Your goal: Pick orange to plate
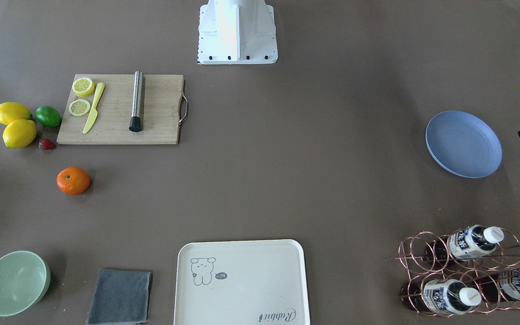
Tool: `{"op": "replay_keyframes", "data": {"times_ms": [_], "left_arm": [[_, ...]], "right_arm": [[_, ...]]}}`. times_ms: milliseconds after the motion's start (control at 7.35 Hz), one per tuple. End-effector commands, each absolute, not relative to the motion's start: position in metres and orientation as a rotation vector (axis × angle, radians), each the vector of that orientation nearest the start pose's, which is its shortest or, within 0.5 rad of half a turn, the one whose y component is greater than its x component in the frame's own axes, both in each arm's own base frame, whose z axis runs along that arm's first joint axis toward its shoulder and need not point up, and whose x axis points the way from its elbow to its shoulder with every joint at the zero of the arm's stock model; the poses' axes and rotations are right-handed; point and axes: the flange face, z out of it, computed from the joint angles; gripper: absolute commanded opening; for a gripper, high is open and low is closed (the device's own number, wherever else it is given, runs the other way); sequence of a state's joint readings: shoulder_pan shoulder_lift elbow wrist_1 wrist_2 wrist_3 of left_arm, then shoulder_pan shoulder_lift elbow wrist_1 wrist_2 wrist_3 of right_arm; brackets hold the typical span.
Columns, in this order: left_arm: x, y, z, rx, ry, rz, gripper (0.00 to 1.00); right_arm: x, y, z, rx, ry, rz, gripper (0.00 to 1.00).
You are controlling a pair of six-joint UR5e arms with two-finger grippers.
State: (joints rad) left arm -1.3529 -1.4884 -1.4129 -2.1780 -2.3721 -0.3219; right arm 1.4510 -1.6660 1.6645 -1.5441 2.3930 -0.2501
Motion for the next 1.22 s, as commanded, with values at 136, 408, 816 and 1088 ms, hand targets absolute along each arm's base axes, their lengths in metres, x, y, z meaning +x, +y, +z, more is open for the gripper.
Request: {"op": "replay_keyframes", "data": {"times_ms": [136,408,816,1088], "left_arm": [[0.087,-0.459,0.725,0.143,0.858,0.055,0.86],[0.100,-0.456,0.726,0.143,0.860,0.055,0.84],[0.114,-0.456,0.724,0.135,0.864,0.081,0.68],[0.116,-0.456,0.726,0.129,0.863,0.084,0.49]], "right_arm": [[0.003,-0.456,0.653,0.073,-0.847,-0.359,1.00],[0.002,-0.454,0.654,0.069,-0.860,-0.356,1.00],[0.001,-0.453,0.653,0.070,-0.881,-0.356,1.00],[0.001,-0.451,0.652,0.104,-0.879,-0.381,1.00]]}}
